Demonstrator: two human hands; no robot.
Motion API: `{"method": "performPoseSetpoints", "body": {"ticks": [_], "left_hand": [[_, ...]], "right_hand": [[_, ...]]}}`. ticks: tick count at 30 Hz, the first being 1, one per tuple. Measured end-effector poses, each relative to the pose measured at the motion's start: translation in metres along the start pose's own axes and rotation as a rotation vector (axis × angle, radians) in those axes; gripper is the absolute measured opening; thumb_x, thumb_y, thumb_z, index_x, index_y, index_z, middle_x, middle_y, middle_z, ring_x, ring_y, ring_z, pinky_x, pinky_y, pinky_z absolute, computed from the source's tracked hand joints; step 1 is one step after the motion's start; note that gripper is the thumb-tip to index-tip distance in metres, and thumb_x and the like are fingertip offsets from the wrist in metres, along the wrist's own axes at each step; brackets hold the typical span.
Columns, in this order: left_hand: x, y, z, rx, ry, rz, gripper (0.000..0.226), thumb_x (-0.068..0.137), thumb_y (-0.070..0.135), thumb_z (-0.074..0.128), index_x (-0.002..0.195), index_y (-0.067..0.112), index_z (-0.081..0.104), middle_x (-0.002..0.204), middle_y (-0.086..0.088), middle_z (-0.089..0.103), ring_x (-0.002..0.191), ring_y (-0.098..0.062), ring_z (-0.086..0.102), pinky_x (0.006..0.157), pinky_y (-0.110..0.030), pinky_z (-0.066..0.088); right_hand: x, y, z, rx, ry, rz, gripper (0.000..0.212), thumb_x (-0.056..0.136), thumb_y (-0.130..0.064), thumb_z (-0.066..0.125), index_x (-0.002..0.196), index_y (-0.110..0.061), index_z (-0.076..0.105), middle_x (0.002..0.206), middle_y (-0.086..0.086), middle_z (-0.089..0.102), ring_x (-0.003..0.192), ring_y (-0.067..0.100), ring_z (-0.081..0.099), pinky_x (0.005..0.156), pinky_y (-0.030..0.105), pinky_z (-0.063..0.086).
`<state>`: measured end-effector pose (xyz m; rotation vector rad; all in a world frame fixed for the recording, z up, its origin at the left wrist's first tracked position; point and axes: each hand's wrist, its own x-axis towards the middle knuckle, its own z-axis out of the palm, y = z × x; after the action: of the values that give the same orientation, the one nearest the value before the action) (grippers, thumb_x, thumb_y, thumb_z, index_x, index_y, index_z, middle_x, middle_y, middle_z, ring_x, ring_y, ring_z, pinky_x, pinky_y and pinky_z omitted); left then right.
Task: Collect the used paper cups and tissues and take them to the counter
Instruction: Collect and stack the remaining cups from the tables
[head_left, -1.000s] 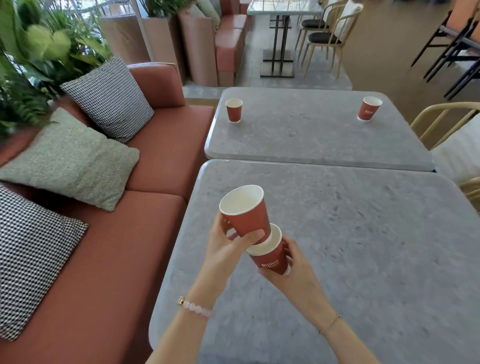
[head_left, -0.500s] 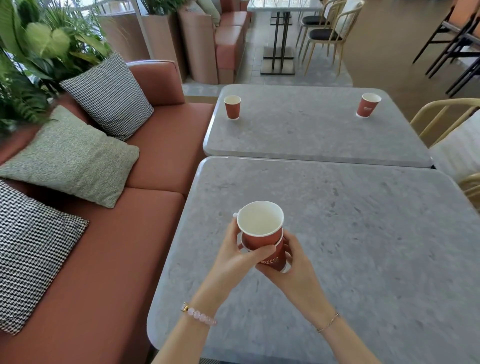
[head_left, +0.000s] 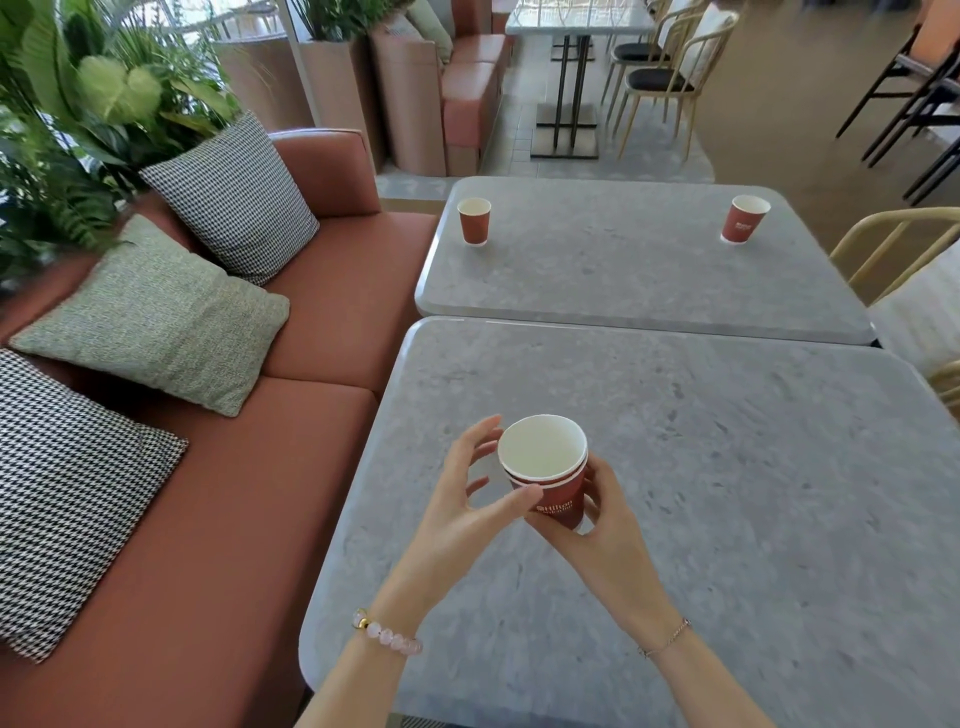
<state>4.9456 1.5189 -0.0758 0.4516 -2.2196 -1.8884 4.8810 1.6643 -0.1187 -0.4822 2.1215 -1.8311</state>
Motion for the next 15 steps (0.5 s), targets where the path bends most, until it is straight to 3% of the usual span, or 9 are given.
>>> {"method": "performPoseSetpoints", "body": {"ticks": [4, 8, 15], "left_hand": [[0.001, 0.0, -0.005, 0.189, 0.139, 0.145, 0.041, 0.086, 0.037, 0.052, 0.126, 0.025, 0.051, 0.123, 0.012, 0.055, 0.116, 0.001, 0.049, 0.099, -0.027, 0.04], [0.006, -0.004, -0.009, 0.637, 0.215, 0.288, 0.049, 0.091, 0.045, 0.039, 0.127, 0.017, 0.054, 0.122, 0.005, 0.057, 0.113, -0.013, 0.053, 0.094, -0.031, 0.044], [0.01, -0.011, -0.01, 0.908, 0.26, 0.421, 0.041, 0.091, 0.039, 0.042, 0.118, 0.014, 0.061, 0.112, 0.002, 0.066, 0.101, -0.02, 0.06, 0.089, -0.034, 0.044]], "right_hand": [[0.002, 0.004, -0.003, -0.035, 0.009, -0.013, 0.063, 0.069, -0.018, 0.082, 0.117, -0.042, 0.049, 0.108, -0.031, 0.06, 0.104, -0.005, 0.058, 0.081, 0.004, 0.042], [0.002, 0.006, -0.008, -0.032, 0.022, -0.009, 0.063, 0.069, -0.022, 0.082, 0.117, -0.044, 0.049, 0.11, -0.029, 0.06, 0.105, -0.004, 0.058, 0.083, 0.005, 0.043], [0.003, 0.009, -0.013, -0.046, 0.043, -0.012, 0.063, 0.068, -0.021, 0.083, 0.114, -0.047, 0.049, 0.11, -0.029, 0.06, 0.105, -0.005, 0.058, 0.082, 0.005, 0.043]]}}
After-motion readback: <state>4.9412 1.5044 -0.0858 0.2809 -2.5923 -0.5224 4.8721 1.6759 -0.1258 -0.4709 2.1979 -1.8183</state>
